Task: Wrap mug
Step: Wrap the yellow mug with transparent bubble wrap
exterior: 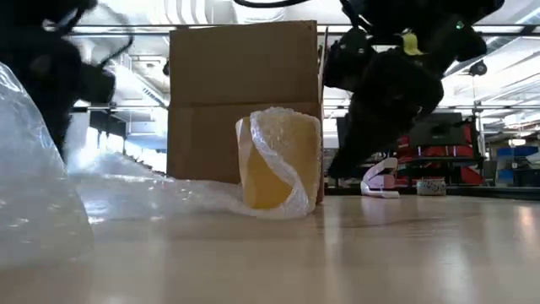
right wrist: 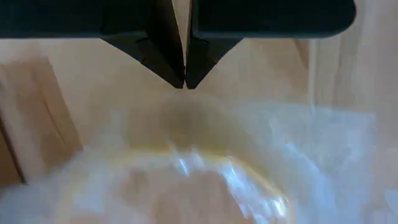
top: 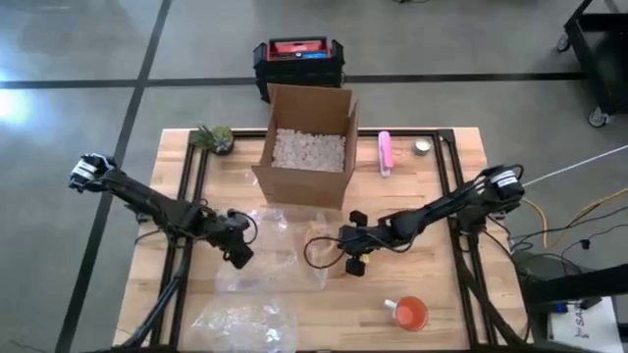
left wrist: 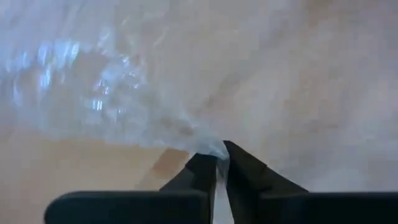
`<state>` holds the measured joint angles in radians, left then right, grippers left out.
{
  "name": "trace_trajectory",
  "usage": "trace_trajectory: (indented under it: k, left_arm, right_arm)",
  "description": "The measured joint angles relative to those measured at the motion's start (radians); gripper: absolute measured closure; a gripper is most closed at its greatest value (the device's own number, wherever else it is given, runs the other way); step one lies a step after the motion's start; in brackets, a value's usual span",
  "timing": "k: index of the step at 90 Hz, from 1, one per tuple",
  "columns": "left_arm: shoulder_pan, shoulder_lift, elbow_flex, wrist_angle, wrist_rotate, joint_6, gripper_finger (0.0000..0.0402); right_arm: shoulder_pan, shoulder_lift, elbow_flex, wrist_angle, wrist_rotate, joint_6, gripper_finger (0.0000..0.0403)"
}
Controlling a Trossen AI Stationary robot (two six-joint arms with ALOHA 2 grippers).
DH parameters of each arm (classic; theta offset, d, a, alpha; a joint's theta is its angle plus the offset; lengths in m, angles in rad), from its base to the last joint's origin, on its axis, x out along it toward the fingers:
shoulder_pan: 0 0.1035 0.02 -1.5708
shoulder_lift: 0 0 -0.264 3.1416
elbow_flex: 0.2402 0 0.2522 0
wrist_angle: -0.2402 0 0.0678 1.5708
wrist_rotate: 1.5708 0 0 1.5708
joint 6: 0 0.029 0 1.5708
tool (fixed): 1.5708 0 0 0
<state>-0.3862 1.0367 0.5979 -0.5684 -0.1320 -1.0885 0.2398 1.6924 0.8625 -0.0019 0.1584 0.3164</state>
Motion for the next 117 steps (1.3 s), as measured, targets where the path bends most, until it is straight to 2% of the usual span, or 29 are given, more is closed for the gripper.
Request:
trace_trajectory:
  k: [13,27,38,66,89,104,117]
  left_arm:
    - [0.000,0.018,0.096,0.097,-0.107,0.128,0.0398]
    - [0.015,0.079,0.126,0.407,-0.123,0.375,0.0400]
    - [0.042,0.171,0.129,0.627,-0.122,0.491,0.0401]
    - [0.137,0.488,0.128,1.028,-0.117,0.569,0.0401]
    - [0.147,0.666,0.205,1.051,-0.074,0.558,0.0402]
    - [0.147,0.704,0.258,1.024,-0.066,0.590,0.0402]
    - [0.147,0.700,0.268,1.008,-0.062,0.598,0.0402]
  right_arm:
    - [0.000,0.013,0.020,0.002,0.000,-0.020,0.0401]
    - [0.000,0.017,0.041,0.014,-0.001,-0.046,0.0400]
    - [0.000,0.019,0.044,0.016,-0.001,-0.053,0.0401]
    - [0.000,0.019,0.044,0.020,-0.001,-0.055,0.0401]
    - [0.005,-0.103,0.119,-0.186,0.000,-0.135,0.0401]
    - [0.004,-0.148,0.135,-0.091,0.035,-0.182,0.0401]
    - [-0.006,-0.088,0.130,-0.066,0.078,-0.199,0.0401]
